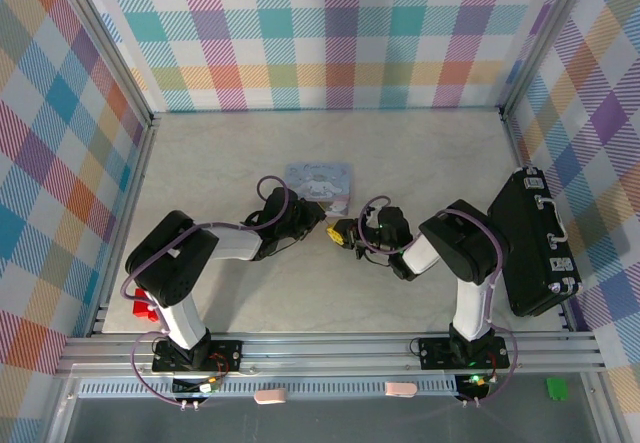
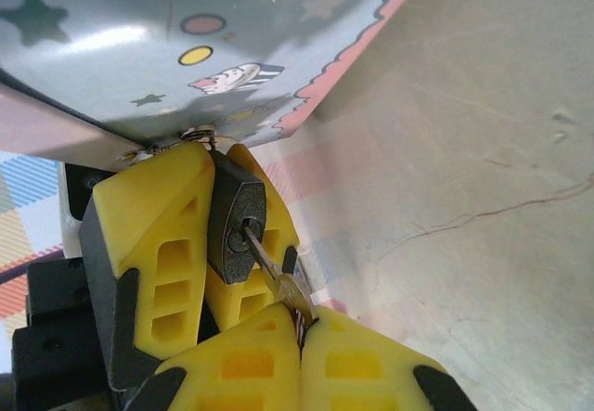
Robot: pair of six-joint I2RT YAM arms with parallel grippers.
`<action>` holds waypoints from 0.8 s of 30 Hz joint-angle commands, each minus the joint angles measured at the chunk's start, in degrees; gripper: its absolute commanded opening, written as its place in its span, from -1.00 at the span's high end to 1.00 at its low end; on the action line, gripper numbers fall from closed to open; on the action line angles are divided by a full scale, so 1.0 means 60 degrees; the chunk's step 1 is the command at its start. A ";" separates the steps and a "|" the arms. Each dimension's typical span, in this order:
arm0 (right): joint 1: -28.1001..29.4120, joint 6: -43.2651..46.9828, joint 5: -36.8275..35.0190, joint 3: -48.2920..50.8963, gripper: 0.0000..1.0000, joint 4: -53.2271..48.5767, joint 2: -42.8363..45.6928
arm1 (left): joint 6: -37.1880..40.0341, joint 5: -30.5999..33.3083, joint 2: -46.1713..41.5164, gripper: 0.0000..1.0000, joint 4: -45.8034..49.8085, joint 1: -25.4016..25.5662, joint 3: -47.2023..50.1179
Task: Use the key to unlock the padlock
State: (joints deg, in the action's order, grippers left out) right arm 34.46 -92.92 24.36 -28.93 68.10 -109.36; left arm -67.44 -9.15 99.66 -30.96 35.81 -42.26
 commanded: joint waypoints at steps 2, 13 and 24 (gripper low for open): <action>0.0146 0.0093 0.0268 -0.0436 1.00 0.0859 -0.0087 | 0.0103 -0.2010 -0.0583 1.00 -0.0480 0.0854 -0.0307; -0.0465 0.0335 0.0376 -0.0229 1.00 0.0460 0.0208 | 0.0165 -0.2123 -0.0413 1.00 -0.0421 0.0904 -0.0233; -0.0302 0.0497 0.0467 -0.0655 1.00 -0.0057 0.0387 | 0.0180 -0.2174 -0.0162 1.00 -0.0424 0.1061 -0.0390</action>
State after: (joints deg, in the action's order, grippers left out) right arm 31.92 -92.07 29.45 -29.02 66.30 -108.77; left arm -66.59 -9.43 99.04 -30.09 36.62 -42.26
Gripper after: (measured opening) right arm 0.049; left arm 0.148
